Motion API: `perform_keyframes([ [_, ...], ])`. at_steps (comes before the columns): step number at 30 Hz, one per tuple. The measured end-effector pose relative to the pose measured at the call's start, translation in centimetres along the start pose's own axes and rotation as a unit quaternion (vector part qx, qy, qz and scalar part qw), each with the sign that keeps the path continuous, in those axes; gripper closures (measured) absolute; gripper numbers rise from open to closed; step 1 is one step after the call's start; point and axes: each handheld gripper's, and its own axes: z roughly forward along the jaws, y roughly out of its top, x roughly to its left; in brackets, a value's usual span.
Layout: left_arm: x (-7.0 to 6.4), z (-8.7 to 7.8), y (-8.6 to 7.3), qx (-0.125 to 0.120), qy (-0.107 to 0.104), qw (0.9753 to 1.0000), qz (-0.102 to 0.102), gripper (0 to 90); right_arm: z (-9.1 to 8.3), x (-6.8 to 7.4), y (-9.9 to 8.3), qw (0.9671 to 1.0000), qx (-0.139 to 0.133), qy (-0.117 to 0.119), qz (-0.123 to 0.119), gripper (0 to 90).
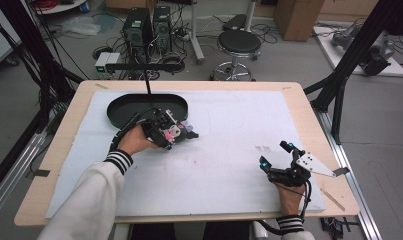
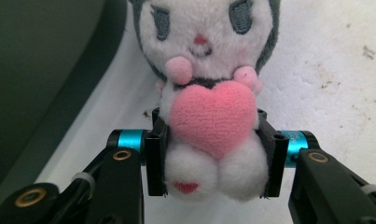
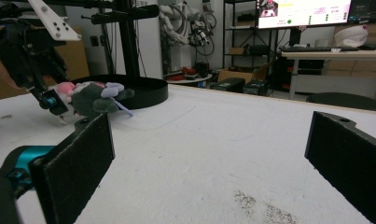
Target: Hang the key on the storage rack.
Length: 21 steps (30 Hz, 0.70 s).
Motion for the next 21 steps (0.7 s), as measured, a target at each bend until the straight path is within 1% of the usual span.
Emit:
perform_keyframes([
  [3, 0.2, -0.6, -0.1, -0.011, 0.002, 0.9999, -0.003, 56.0, 0.0, 0.0, 0.0, 1.0000, 0.000, 0.000, -0.001, 0.3],
  [7, 0.5, -1.5, -0.3, -0.036, 0.006, 0.9993, -0.010, 56.0, 0.0, 0.0, 0.0, 1.0000, 0.000, 0.000, -0.001, 0.3],
  [8, 0.6, -1.8, -0.4, -0.045, 0.014, 0.9988, -0.010, 56.0, 0.0, 0.0, 0.0, 1.0000, 0.000, 0.000, -0.001, 0.3],
  [10, 0.7, -2.4, -0.5, -0.060, 0.020, 0.9979, -0.008, 56.0, 0.0, 0.0, 0.0, 1.0000, 0.000, 0.000, -0.001, 0.3],
  [11, 0.7, -2.7, -0.6, -0.066, 0.027, 0.9974, -0.009, 56.0, 0.0, 0.0, 0.0, 1.0000, 0.000, 0.000, -0.001, 0.3],
  [14, 1.0, -3.5, -0.9, -0.087, 0.029, 0.9957, -0.015, 55.9, 0.0, 0.0, 0.0, 1.0000, -0.001, 0.000, -0.001, 0.3],
  [18, 1.3, -4.4, -1.3, -0.110, 0.047, 0.9926, -0.022, 56.0, 0.0, 0.1, 0.0, 1.0000, 0.000, -0.001, 0.000, 0.3],
  [19, 1.5, -4.6, -1.4, -0.117, 0.044, 0.9918, -0.029, 56.0, 0.0, 0.1, 0.0, 1.0000, 0.000, -0.001, 0.000, 0.3],
  [20, 1.6, -4.9, -1.5, -0.118, 0.046, 0.9915, -0.031, 55.9, 0.0, 0.1, 0.0, 1.0000, 0.000, -0.001, 0.000, 0.3],
  [21, 1.7, -5.0, -1.5, -0.123, 0.052, 0.9904, -0.034, 56.0, 0.0, 0.1, 0.0, 1.0000, 0.000, -0.001, 0.000, 0.3],
])
